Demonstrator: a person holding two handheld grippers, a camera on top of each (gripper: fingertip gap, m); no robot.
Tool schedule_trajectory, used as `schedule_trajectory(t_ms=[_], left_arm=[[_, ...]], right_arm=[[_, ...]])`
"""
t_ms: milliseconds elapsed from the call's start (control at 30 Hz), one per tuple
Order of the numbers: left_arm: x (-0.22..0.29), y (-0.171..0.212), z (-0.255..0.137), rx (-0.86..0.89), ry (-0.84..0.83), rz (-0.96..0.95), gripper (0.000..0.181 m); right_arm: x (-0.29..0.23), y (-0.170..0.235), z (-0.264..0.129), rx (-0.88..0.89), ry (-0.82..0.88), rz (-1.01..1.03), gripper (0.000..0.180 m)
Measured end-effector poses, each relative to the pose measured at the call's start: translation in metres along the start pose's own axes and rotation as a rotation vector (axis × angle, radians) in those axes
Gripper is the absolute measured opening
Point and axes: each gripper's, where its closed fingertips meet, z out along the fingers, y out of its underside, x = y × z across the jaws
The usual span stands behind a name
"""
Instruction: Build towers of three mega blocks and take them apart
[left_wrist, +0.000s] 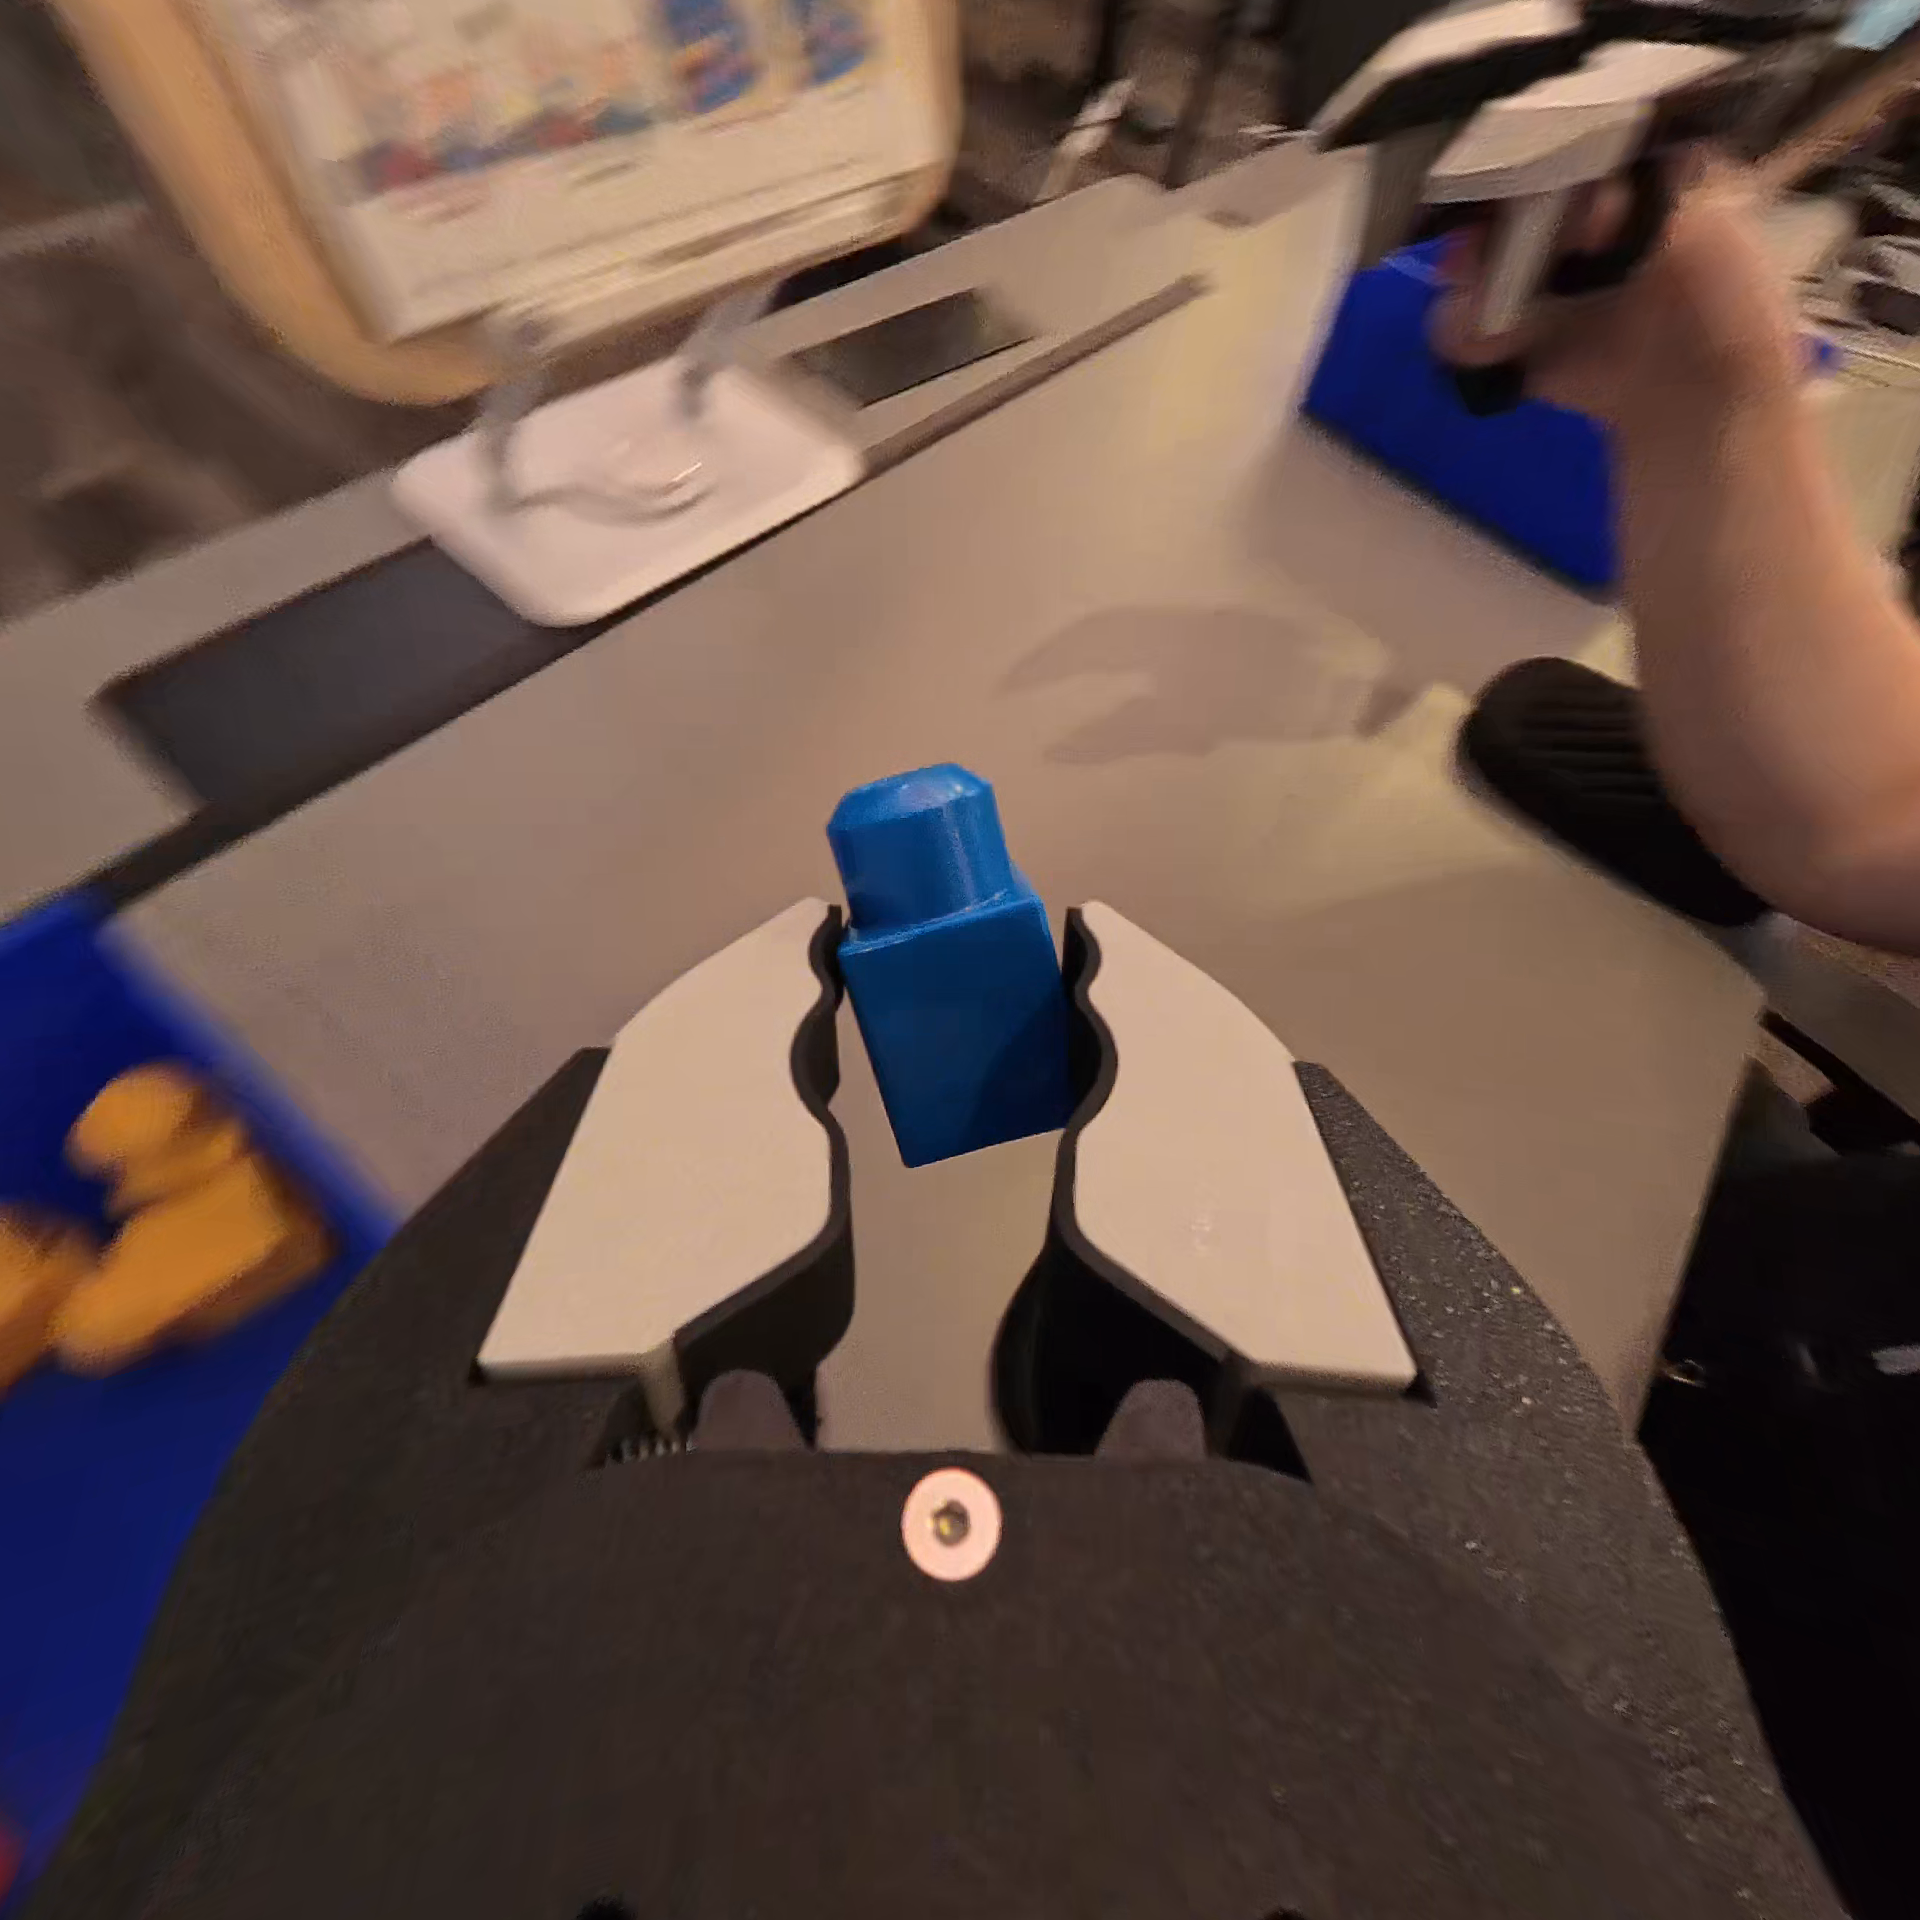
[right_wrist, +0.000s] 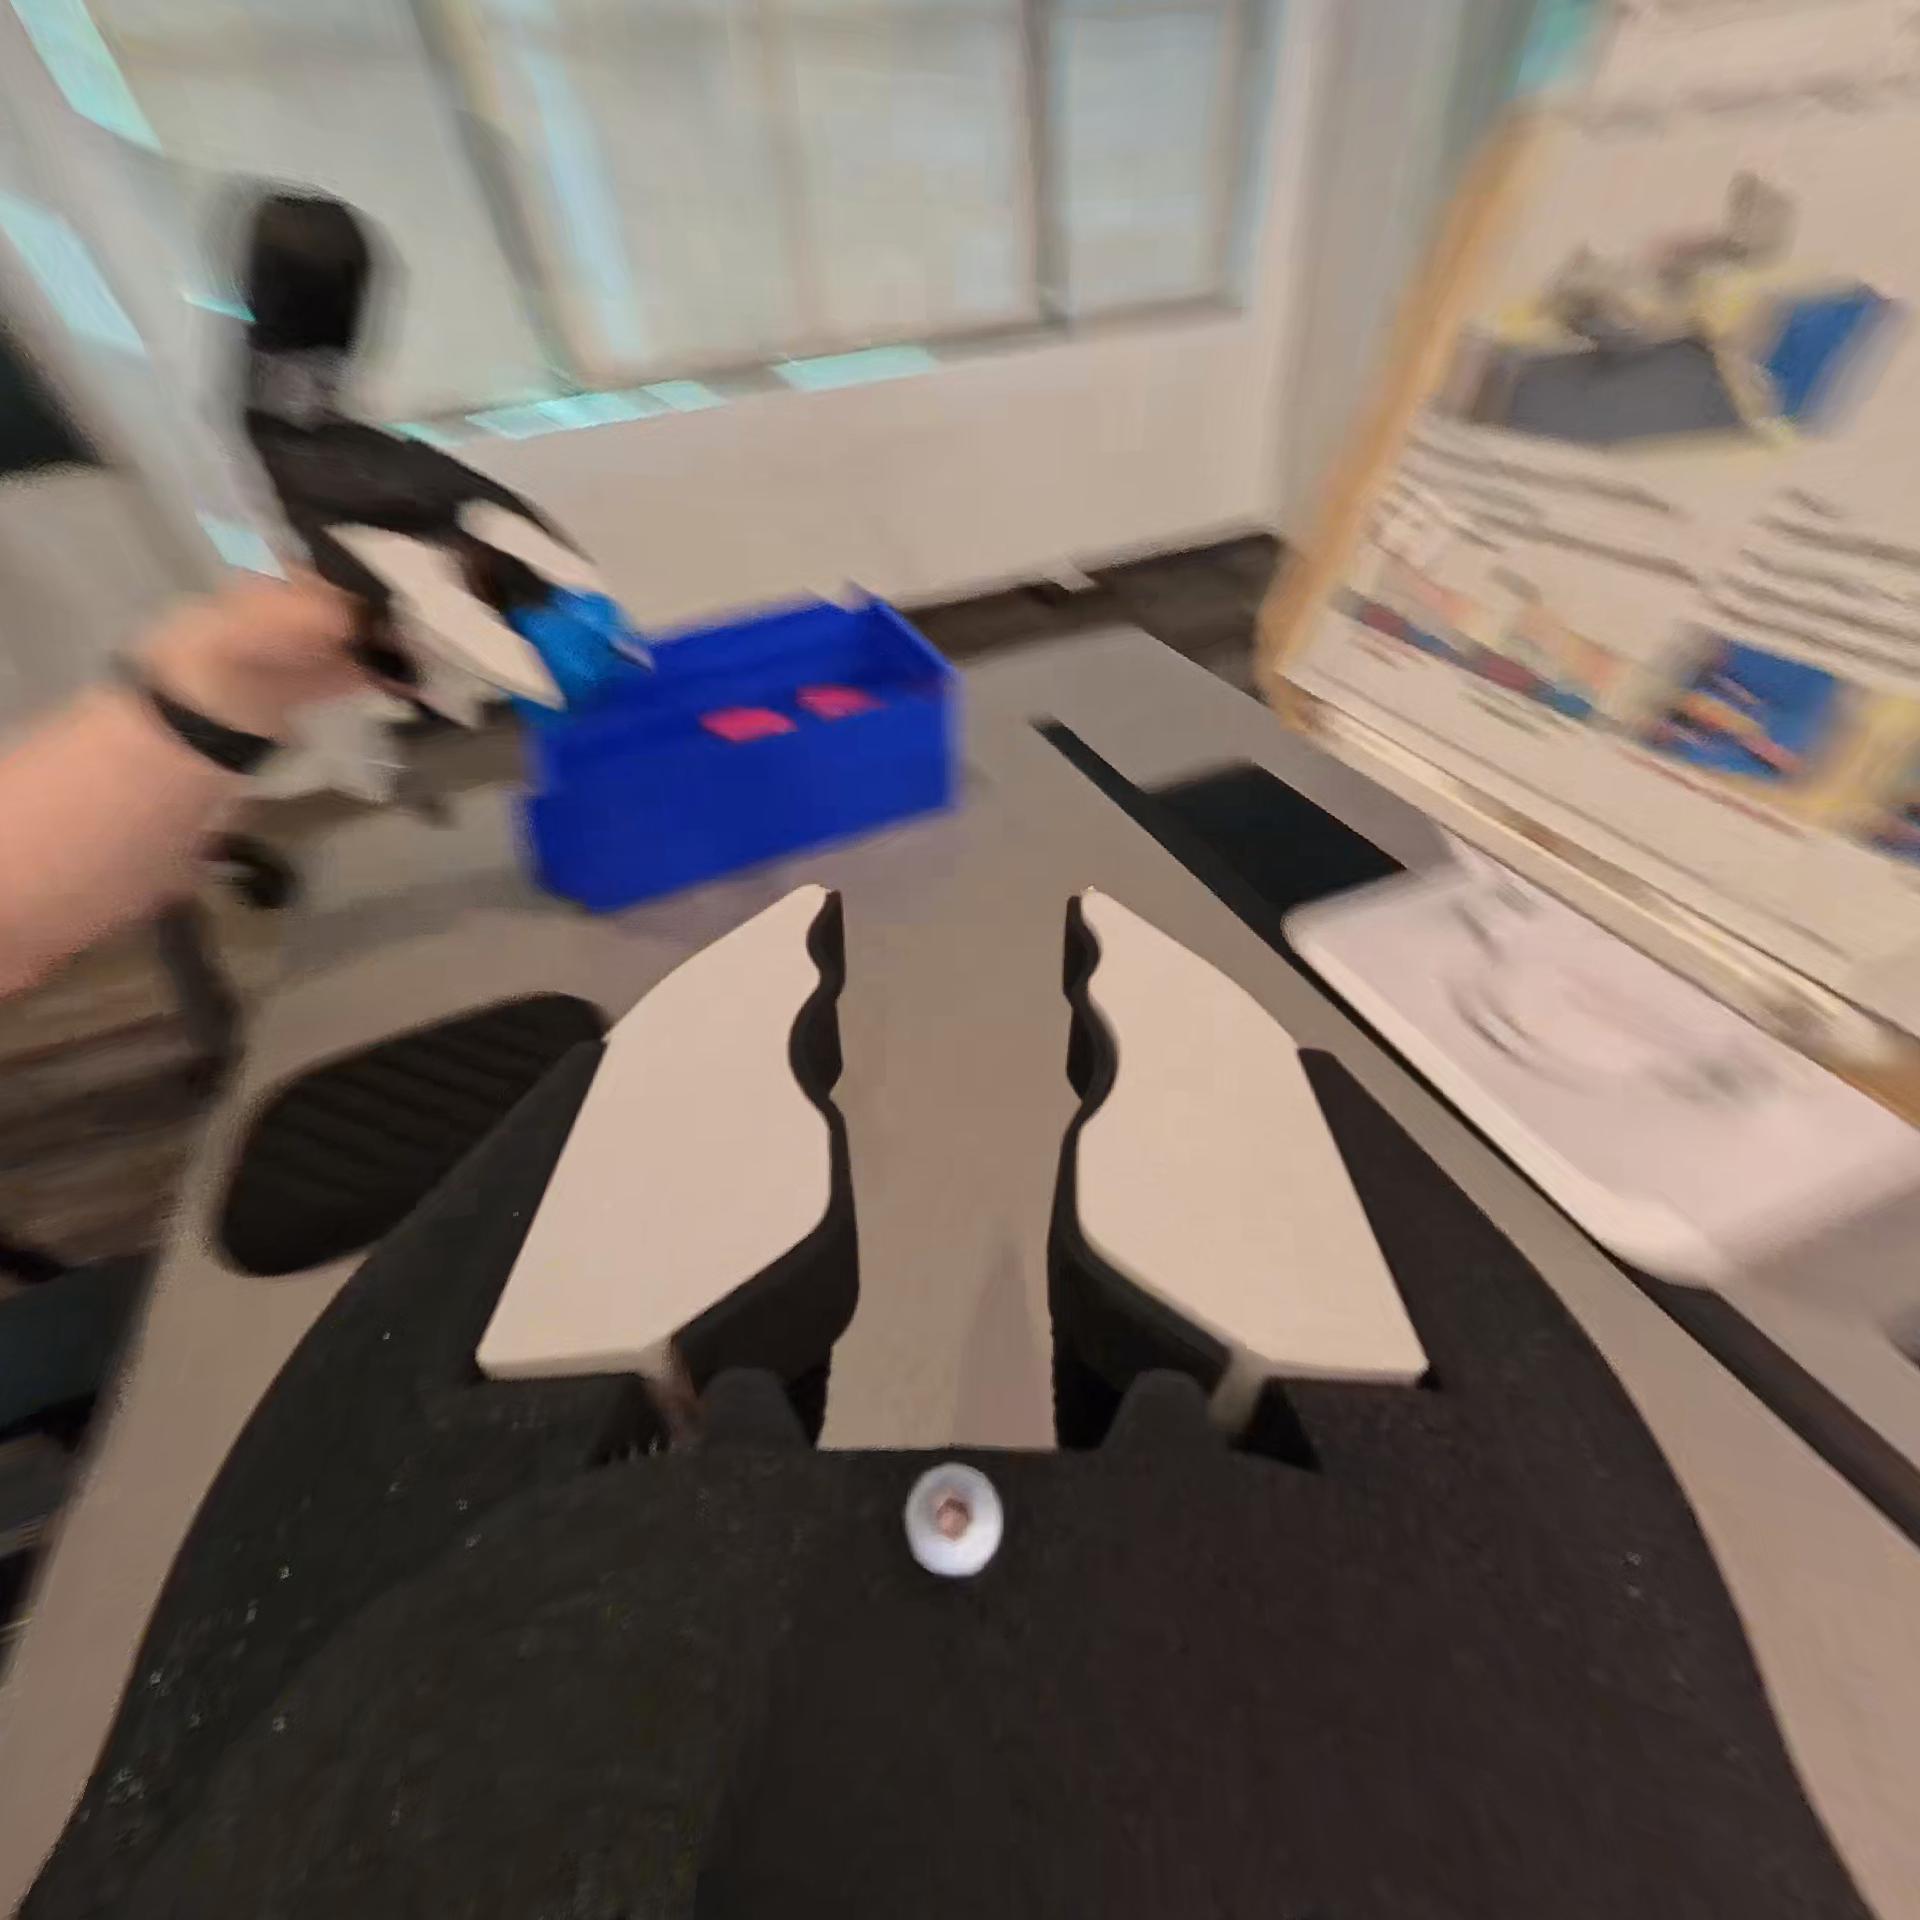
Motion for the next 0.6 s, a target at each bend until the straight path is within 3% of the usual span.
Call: schedule_trajectory(t_ms=[67,167,333,467,600], left_arm=[[0.046,-0.018,0.027,0.047,0.104,0.094,0.04],[0.101,-0.034,0.059,0.101,0.256,0.147,0.04],[0.14,-0.046,0.088,0.12,0.35,0.196,0.04],[0.147,-0.048,0.094,0.122,0.376,0.199,0.04],[0.145,-0.043,0.098,0.102,0.377,0.207,0.039]], right_arm=[[-0.053,-0.023,0.012,0.125,-0.24,-0.042,0.039],[-0.099,-0.033,0.023,0.207,-0.424,-0.081,0.04],[-0.112,0.003,0.046,0.027,-0.499,-0.062,0.047],[-0.13,0.009,0.045,0.015,-0.647,-0.002,0.047],[-0.132,0.015,0.051,0.003,-0.66,-0.01,0.029]])
